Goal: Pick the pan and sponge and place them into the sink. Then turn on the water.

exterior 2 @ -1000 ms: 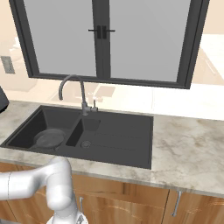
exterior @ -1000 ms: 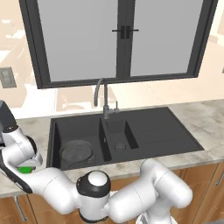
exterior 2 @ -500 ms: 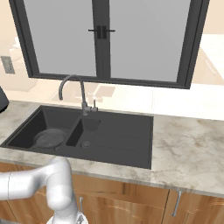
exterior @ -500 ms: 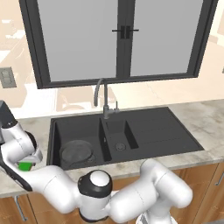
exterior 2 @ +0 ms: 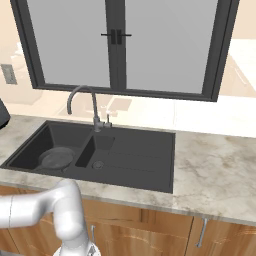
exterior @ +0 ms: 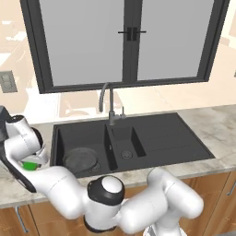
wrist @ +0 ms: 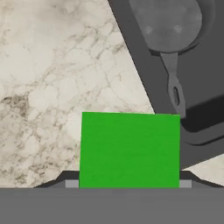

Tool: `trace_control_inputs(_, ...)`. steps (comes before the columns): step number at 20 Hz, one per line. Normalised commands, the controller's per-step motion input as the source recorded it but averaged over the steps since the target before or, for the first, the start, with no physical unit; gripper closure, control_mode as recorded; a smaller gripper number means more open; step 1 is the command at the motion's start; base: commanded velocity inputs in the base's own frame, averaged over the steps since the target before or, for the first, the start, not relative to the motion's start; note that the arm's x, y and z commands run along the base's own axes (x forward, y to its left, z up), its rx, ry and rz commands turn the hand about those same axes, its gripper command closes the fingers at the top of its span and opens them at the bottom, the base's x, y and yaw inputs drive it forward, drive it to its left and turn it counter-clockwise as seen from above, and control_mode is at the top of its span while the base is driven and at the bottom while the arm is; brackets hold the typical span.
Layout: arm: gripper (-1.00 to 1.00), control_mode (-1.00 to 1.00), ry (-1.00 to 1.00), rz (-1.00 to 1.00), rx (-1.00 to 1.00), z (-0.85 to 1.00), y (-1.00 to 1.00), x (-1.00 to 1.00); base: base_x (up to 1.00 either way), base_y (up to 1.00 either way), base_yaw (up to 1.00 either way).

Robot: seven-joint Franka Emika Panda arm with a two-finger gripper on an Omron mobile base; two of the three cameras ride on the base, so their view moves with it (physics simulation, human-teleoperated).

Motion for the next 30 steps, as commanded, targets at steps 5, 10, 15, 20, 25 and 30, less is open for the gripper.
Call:
trace_control_inputs(5,1.0,-1.0,0.03,-0.1,0.03,0.41,-0.43,-0.04,0.0,0.0,0.0)
trace_control_inputs(10,1.0,-1.0,0.01,-0.1,0.01,0.22,-0.45,-0.02,0.0,0.0,0.0)
trace_control_inputs(15,1.0,-1.0,-0.01,-0.1,0.0,0.0,-0.4,-0.02,0.0,0.0,0.0)
trace_control_inputs(20,1.0,-1.0,-0.02,-0.1,0.0,0.02,-0.38,-0.01,0.0,0.0,0.0)
trace_control_inputs(25,1.0,-1.0,-0.03,-0.1,0.0,0.11,-0.34,-0.05,0.0,0.0,0.0)
trace_control_inputs(30,1.0,-1.0,-0.03,-0.1,0.0,0.07,-0.34,-0.03,0.0,0.0,0.0)
